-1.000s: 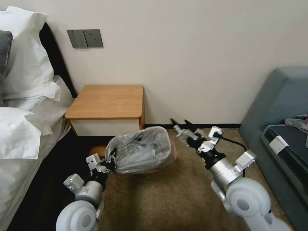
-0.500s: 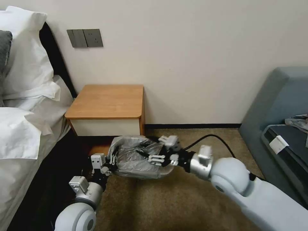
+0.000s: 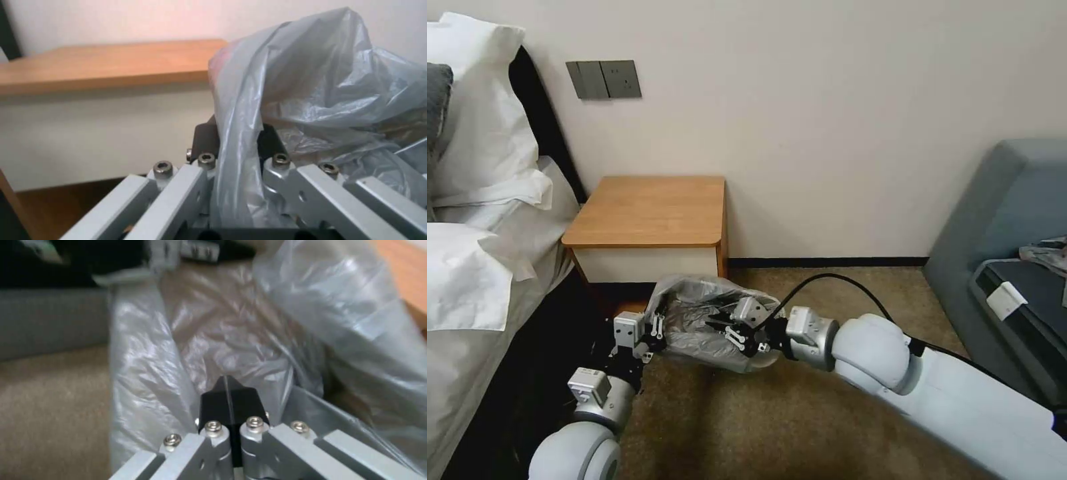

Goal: Pick up the garbage bag from the table and place it over the trash can.

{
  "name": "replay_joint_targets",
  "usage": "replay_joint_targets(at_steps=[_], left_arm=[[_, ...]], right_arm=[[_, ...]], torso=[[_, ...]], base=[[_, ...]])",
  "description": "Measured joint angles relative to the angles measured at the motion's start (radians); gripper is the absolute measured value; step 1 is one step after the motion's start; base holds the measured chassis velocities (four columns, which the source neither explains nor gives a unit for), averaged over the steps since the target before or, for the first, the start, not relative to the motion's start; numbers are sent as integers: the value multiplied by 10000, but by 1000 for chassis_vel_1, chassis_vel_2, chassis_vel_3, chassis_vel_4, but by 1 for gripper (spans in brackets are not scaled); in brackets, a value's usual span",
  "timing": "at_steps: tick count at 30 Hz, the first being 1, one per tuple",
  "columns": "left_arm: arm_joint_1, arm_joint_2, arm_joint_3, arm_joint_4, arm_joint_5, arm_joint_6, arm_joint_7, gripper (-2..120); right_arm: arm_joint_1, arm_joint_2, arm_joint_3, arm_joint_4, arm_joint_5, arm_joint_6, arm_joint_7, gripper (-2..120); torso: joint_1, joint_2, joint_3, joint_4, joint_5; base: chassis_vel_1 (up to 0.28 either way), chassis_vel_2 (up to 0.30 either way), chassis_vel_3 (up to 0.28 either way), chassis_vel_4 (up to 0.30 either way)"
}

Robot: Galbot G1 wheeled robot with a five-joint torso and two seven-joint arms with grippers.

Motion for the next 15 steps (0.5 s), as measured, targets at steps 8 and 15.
replay_joint_targets(at_steps=[8,15], left_arm=[[261,-42,21,-217,677,-294,227,5],[597,-93,38,-501,1063,-529,411,5]], right_arm=[[690,459,-884,-239,-108,-823,894,0],[1197,872,-1478,-631,-671,-1055,1083,0]], torso=[[0,0,0,0,-2],[0,0,0,1,-1]], base=[[0,0,0,0],[0,0,0,0]])
